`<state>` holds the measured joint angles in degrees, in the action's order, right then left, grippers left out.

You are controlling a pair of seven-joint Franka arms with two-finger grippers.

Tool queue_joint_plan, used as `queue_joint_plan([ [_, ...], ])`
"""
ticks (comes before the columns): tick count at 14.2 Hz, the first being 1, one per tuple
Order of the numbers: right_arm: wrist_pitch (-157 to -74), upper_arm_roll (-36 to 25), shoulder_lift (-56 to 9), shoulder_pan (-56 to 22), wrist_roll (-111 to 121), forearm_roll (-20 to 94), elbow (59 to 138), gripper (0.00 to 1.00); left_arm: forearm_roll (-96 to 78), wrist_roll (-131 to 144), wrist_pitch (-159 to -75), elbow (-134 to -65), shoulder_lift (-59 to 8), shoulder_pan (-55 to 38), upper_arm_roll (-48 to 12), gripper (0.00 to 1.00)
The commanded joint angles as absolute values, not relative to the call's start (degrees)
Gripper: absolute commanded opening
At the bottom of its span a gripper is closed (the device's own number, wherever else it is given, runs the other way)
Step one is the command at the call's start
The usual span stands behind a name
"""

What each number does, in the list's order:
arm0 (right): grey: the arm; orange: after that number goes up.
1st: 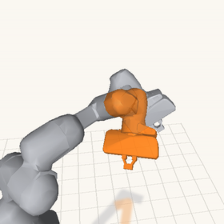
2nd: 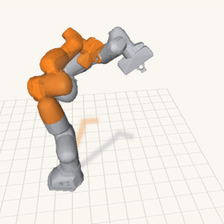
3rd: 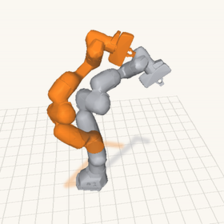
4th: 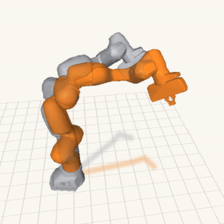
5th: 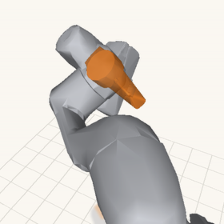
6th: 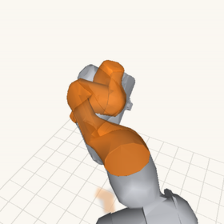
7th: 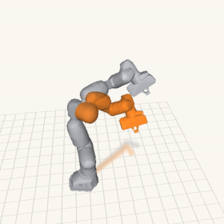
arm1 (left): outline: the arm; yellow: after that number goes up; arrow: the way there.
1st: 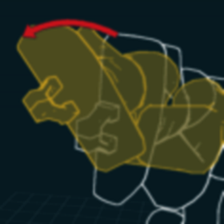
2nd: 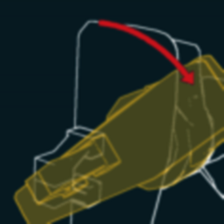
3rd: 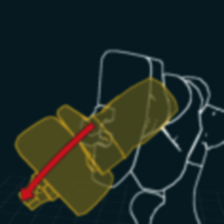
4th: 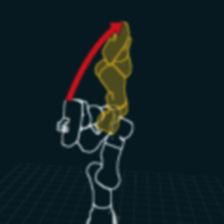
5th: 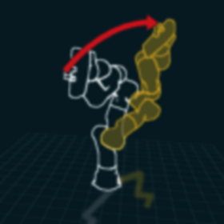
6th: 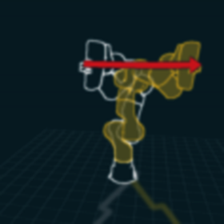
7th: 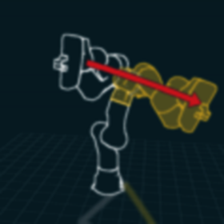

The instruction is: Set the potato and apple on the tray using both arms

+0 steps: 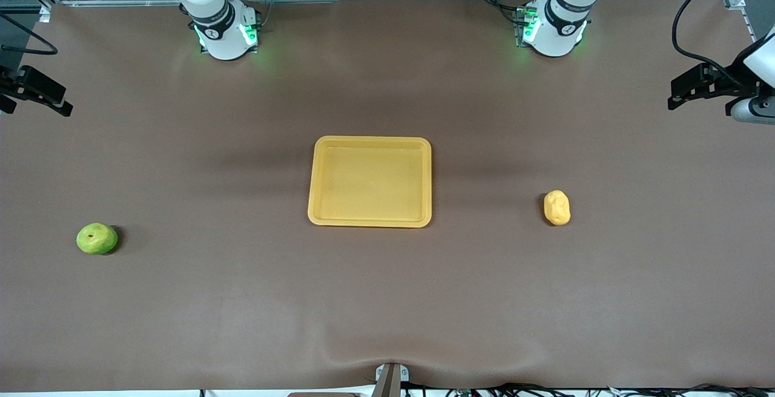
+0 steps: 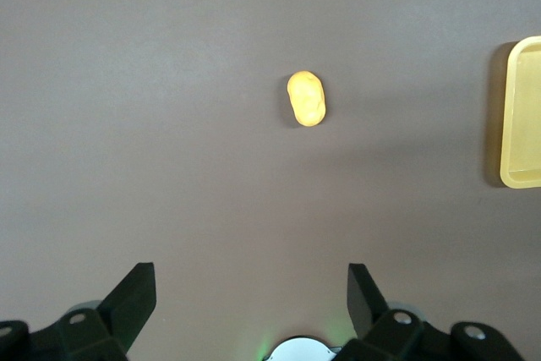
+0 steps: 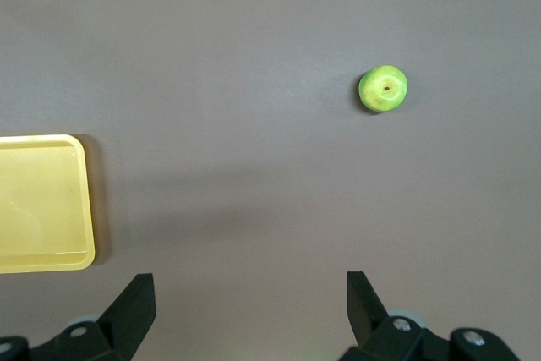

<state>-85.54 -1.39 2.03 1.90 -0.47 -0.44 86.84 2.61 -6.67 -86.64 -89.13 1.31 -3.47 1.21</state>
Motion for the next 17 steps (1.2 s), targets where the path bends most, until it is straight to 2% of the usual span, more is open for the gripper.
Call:
queue_joint_plan([
  [1, -85.34, -0.97, 2.46, 2.64, 0.26, -0.44, 87.19, 1.0, 2.99, -6.06, -86.49, -89.65, 2.37, -3.69, 1.41, 1.0],
  [7, -85.34, -0.97, 2.46, 2.64, 0.26, -0.44, 87.19, 1.0, 3.16, -6.86, -85.08, -89.47, 1.41, -4.13, 1.41, 1.0],
  [17, -85.34, -0.97, 2.29, 2.72, 0.26, -0.44, 86.75, 1.0, 0.62, -5.71, -89.11, -87.19, -7.11, -3.78, 1.49, 1.0],
])
